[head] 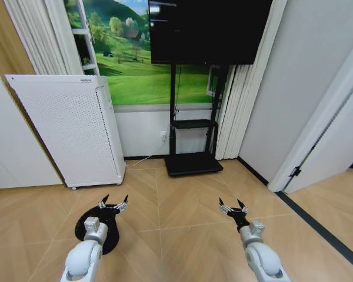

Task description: Pick up the trash bin and place the garbage on the floor into it.

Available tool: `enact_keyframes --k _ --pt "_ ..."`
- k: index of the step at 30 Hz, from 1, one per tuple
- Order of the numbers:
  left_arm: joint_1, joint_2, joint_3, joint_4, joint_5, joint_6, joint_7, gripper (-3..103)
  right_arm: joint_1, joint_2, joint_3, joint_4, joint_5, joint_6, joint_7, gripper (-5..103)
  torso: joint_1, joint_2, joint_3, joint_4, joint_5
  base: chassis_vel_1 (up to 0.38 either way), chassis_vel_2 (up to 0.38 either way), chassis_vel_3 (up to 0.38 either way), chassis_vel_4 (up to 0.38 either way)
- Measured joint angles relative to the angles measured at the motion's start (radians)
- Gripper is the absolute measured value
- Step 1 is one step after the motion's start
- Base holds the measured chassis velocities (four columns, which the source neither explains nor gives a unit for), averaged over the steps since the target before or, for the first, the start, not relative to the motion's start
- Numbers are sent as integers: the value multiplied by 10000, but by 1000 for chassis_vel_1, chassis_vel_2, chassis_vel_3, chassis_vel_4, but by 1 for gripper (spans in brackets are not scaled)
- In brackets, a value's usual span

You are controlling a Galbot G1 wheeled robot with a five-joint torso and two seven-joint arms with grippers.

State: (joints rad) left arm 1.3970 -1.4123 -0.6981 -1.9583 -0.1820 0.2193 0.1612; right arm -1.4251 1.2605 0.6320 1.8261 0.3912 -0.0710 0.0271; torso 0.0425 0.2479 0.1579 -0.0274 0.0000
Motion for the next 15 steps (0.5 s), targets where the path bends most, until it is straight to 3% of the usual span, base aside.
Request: enact_keyframes --k 15 --pt "-81 -22 7 125 -16 17 -10 100 16 84 -14 6 -147 -3 23 100 198 610 409 0 0 0 0 0 0"
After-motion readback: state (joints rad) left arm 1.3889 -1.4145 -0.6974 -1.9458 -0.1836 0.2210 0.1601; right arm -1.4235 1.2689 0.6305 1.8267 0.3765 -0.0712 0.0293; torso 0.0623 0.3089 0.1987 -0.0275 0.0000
